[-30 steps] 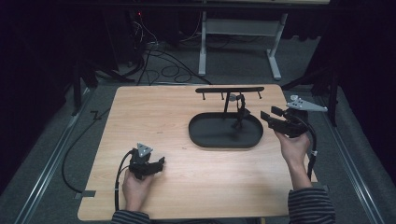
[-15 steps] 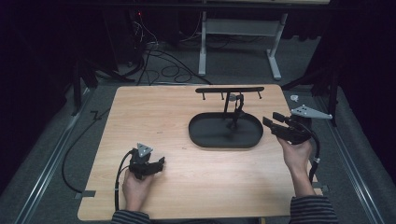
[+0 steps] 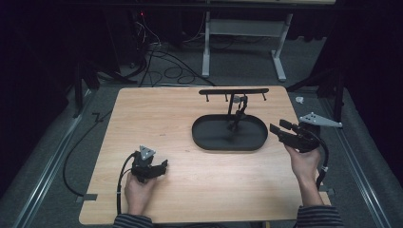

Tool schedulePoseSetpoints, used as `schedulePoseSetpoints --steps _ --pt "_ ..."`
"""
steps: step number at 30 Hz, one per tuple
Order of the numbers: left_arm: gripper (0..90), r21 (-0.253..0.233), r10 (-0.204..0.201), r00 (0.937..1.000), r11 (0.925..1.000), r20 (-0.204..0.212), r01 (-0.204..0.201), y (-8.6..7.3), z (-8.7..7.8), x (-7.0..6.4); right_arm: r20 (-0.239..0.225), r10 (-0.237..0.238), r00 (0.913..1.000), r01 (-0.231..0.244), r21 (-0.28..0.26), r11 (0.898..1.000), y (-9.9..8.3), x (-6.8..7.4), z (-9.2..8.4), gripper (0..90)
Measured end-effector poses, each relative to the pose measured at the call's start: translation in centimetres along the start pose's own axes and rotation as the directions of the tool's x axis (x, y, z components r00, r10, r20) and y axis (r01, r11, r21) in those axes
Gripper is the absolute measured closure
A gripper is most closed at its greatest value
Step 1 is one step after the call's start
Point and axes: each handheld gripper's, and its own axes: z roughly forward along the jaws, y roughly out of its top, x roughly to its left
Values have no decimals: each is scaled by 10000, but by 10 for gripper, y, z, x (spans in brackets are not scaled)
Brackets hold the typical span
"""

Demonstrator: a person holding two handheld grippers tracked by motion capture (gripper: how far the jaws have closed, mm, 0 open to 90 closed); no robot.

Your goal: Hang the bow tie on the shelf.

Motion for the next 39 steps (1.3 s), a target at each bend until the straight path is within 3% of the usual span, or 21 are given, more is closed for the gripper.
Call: schedulePoseSetpoints --steps 39 --pt "276 2 12 10000 10000 0 -12 0 0 0 -509 93 9987 -73 391 9992 -29 16 -10 503"
